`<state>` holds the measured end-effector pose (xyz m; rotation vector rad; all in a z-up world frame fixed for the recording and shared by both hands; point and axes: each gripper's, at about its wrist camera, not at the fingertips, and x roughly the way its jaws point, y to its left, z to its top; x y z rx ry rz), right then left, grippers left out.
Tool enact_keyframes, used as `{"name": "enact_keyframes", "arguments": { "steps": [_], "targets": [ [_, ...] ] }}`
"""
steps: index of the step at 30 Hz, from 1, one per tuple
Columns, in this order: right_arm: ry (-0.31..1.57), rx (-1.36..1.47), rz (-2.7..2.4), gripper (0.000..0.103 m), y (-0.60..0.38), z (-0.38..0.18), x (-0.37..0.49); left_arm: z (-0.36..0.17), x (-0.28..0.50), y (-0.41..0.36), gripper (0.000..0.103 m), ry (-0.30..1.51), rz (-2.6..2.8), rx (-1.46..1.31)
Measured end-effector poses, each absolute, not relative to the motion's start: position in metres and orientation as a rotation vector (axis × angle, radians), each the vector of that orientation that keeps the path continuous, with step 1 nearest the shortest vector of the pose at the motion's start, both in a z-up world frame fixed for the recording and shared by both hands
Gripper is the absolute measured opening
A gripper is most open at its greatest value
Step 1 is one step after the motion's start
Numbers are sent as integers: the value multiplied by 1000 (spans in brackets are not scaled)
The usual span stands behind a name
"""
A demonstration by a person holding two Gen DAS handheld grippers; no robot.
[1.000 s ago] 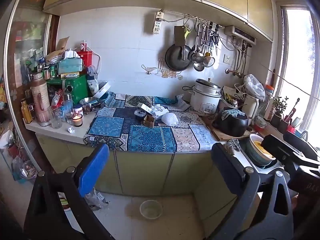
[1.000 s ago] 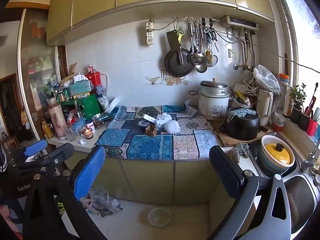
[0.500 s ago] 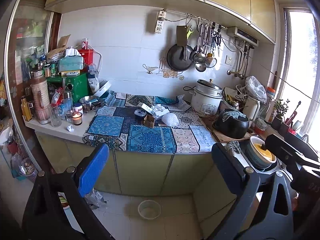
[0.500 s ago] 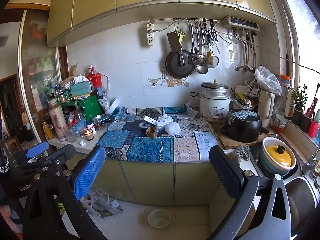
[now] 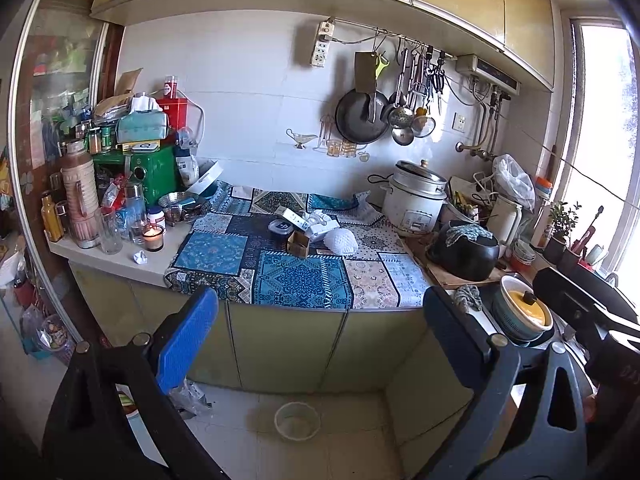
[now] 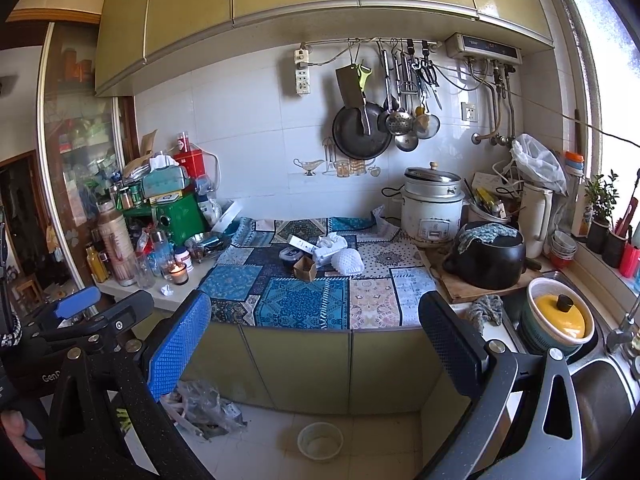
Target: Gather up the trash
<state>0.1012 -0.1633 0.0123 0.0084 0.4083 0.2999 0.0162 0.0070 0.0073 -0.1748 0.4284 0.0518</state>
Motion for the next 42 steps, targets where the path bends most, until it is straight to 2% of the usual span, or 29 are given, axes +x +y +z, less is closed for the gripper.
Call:
{"name": "enact_keyframes", "arguments": {
  "steps": [27,42],
  "targets": [
    [430,14,316,103,-160,5,130,2,48,18,103,445,73,-189],
    [459,-7,369,103,-185,-5,174,-9,103,-2,103,471,136,-204]
  ]
}}
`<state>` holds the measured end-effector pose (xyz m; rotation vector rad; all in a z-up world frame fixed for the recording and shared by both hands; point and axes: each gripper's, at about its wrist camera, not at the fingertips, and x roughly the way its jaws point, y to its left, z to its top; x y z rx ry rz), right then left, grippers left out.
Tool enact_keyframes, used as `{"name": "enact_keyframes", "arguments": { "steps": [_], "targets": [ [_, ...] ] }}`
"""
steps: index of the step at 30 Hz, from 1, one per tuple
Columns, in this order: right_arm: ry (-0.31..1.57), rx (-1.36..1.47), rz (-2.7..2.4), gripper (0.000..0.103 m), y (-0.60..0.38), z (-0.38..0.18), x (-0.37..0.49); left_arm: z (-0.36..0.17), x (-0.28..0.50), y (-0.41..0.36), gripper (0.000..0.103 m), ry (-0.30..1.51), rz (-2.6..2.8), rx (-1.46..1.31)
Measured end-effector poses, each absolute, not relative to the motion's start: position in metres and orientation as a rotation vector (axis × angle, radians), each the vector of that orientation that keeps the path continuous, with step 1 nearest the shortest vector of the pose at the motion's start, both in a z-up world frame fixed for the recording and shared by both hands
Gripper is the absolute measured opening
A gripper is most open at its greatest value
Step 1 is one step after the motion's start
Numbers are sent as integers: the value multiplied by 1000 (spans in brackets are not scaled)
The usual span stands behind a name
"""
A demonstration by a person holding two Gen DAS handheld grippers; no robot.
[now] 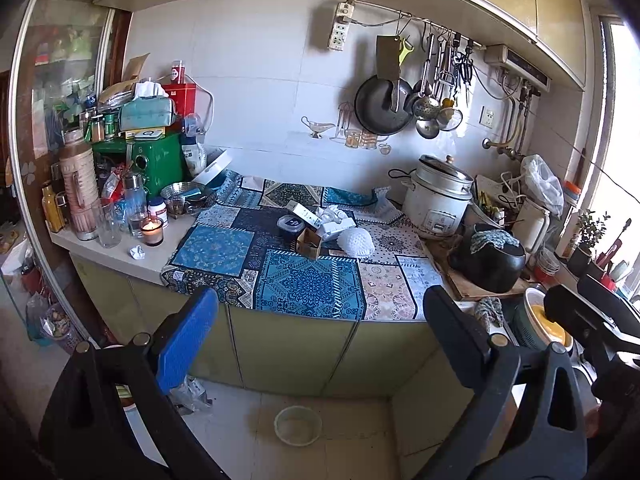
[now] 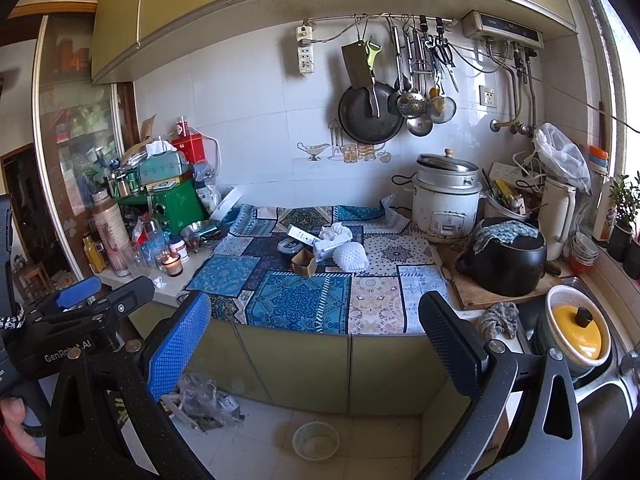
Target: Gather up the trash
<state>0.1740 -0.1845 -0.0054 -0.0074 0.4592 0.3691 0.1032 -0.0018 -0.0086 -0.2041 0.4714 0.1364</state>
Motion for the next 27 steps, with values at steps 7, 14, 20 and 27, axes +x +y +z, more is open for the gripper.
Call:
{"name": "enact_keyframes", "arguments": {
  "steps": [7,14,20,27],
  "targets": [
    [515,-34,361,103,-196,-22,214,-20,153,-12,103,501,172,-214],
    [578,-41,334,103,-195,-41,264,-33,219,-7,103,544,168,-193],
    [623,-42,294,103,-178,-62,320,-54,292,20,103,571,152,-209],
    [680,-34,211,103,-142,-83,400,-77,400,76,103,639,81,-257]
  ]
}}
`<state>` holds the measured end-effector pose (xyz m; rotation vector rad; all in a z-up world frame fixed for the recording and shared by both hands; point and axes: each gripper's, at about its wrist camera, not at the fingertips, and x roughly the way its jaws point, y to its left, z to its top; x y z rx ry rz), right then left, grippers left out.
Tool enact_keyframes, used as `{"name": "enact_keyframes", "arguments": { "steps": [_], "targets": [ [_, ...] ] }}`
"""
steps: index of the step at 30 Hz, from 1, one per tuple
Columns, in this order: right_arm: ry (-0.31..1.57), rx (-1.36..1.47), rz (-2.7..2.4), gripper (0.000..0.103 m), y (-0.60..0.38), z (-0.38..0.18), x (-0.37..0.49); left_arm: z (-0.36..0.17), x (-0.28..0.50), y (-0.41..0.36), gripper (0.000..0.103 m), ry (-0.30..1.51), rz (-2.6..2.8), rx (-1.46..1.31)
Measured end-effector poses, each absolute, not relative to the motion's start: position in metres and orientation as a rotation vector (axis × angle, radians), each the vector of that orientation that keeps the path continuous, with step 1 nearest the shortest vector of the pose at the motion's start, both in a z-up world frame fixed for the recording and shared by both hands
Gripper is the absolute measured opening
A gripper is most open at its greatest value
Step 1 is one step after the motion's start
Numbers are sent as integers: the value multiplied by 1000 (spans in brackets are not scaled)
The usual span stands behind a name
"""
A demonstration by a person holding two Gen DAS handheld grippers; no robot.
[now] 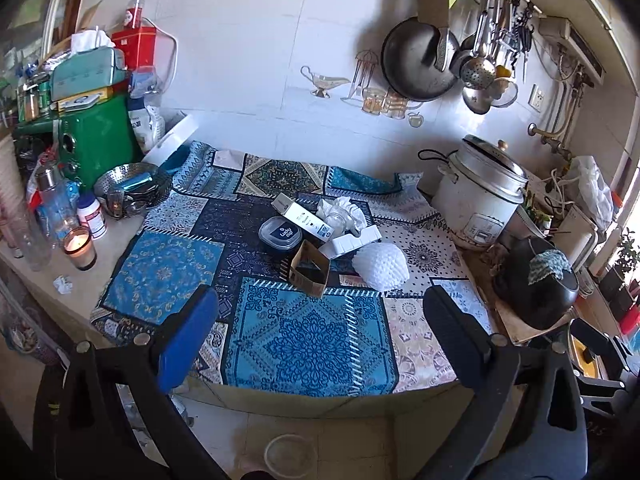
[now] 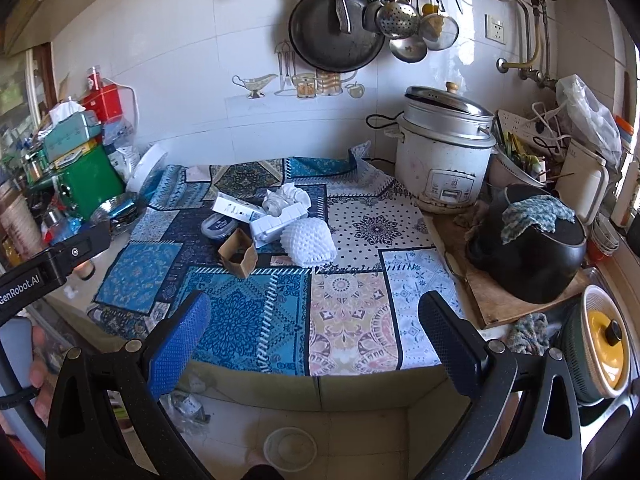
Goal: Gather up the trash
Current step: 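Grasp the brown paper strip with left tool while right tool grasps white foam net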
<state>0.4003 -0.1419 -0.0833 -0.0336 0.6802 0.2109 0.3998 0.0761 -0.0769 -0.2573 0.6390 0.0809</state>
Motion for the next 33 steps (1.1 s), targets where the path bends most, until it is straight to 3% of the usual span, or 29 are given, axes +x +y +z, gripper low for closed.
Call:
{"name": "enact_keyframes", "arguments": {
  "steps": [14,30,33],
  "targets": [
    [906,-42,165,102,-102,-158,566,-191,592,115,101,987,8,-145],
    [1188,-67,438,101,-87,-243,683,-278,670,78,101,1230,95,-176],
    [1227,-58,467,95,-83,-253,691,-282,675,80,95,1233,110,-184]
  ]
}}
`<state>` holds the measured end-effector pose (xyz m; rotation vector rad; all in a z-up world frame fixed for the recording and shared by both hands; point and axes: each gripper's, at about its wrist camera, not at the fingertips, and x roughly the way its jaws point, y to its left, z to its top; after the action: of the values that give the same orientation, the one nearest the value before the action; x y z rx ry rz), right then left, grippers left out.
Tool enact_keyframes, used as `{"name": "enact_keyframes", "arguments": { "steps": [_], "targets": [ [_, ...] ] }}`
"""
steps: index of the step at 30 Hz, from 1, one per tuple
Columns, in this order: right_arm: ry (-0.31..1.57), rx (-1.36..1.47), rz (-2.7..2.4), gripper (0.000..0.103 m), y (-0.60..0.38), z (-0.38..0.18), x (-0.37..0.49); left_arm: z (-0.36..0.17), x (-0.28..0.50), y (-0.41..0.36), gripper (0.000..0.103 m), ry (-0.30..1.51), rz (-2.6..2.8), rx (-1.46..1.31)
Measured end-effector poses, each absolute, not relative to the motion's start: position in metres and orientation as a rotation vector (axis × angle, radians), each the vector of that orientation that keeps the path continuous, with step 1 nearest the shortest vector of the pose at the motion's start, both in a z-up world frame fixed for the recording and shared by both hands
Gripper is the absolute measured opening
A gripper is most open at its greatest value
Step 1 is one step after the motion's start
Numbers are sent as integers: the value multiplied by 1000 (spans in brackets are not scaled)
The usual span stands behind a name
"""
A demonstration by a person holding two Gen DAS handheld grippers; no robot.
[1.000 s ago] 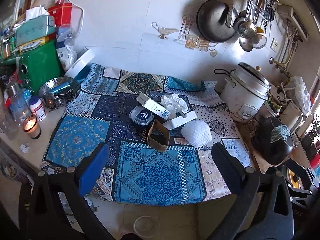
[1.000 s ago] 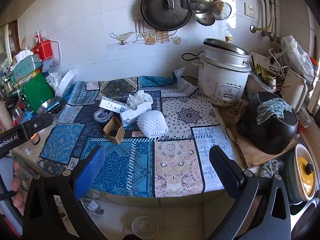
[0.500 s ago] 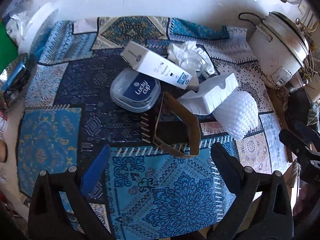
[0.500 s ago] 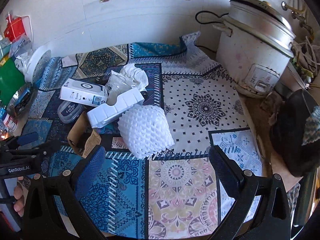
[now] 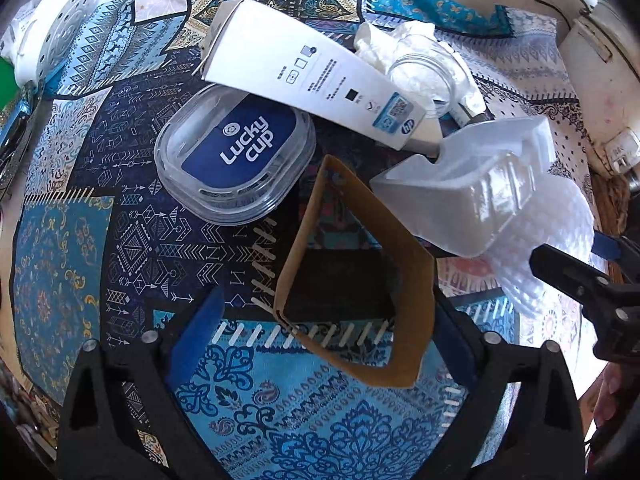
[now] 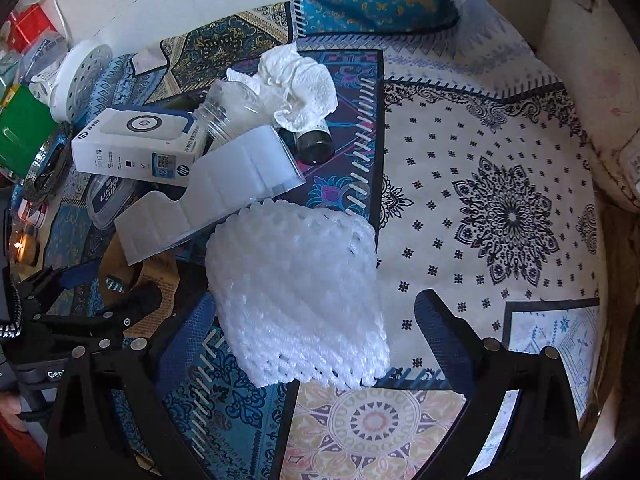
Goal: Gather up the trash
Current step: 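Grasp the brown paper strip with left tool while right tool grasps white foam net, then carry the paper strip and foam net down toward the floor bin with both tools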
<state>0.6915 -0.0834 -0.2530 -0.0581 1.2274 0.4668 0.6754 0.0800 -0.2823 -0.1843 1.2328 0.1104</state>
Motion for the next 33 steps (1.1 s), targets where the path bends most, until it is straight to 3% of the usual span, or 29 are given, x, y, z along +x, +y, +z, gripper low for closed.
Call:
{"name": "enact_keyframes", "arguments": {
  "steps": [3,5,6,10,14,21,33],
  "targets": [
    [1262,-15,507,83,-83,-259,695,-286,679,81,82,1245,107,-187],
    [1276,30,533,73,-84,-262,696,-288,680,82,68,1244,95,-193],
    [1282,54,544,64,-84,-263,696,-287,679,82,66,1242,90,-194],
    [1272,89,542,49,-88,-261,693,-283,672,84,56,1222,74,-205],
    [1244,88,499,45,-94,-250,679,-275,660,88,48,1200,46,-212],
    [1190,125,364,44,-110,-237,646,-256,630,102,43,1156,-46,-174],
    [1043,193,236,44,-118,-191,562,-201,565,101,43,1017,-151,-80]
  ]
}}
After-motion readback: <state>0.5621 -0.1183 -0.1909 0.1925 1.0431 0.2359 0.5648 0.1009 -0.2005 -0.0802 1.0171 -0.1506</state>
